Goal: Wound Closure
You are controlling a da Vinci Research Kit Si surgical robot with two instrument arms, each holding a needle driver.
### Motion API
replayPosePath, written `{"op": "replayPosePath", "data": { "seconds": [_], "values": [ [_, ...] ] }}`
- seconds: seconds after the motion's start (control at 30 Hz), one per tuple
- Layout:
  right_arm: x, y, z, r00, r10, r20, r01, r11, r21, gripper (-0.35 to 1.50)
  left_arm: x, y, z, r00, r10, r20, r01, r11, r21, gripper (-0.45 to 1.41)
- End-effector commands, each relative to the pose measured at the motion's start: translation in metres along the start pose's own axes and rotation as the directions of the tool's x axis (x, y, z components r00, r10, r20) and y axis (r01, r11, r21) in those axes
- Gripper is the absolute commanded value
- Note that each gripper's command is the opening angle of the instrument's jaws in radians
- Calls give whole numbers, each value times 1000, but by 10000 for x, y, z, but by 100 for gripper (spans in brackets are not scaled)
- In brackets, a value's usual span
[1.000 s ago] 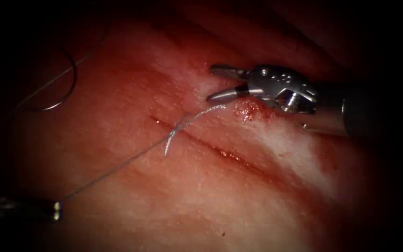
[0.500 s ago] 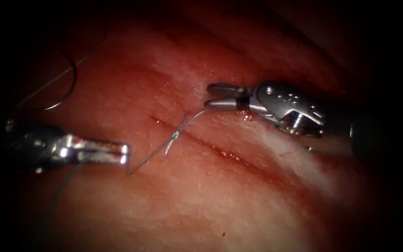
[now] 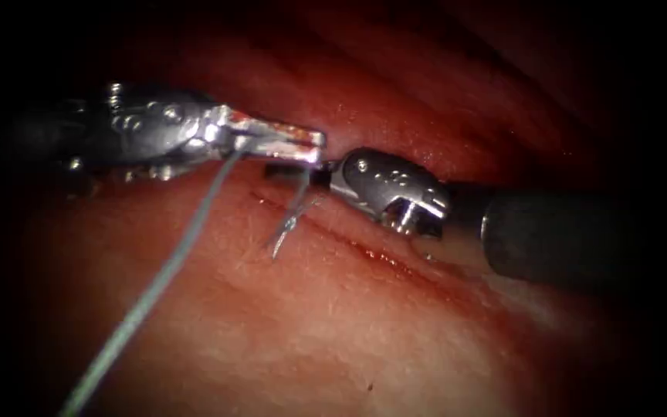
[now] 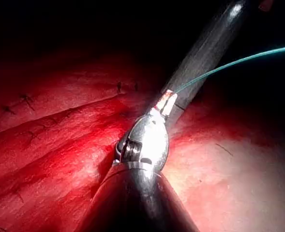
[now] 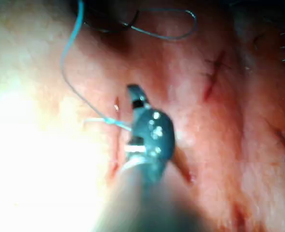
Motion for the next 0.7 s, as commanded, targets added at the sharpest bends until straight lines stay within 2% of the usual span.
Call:
{"op": "replayPosePath", "data": {
  "seconds": [0.03,0.23,0.33,0.7],
  "values": [
    [-7,-9,13,1000,2,-17,-2,1000,10,-18,-7,-7,5,1000,2,-8,-2,1000,2,-45],
    [-7,-27,21,998,2,-65,0,1000,17,-20,-28,-41,6,1000,20,-11,-20,1000,10,-45],
    [-7,-34,24,997,3,-71,-2,1000,20,-25,-42,-52,2,999,40,11,-40,998,41,-45],
    [2,-43,21,987,21,-158,-16,999,31,-21,-93,-64,-21,995,69,75,-76,992,99,-45]
  ]
}}
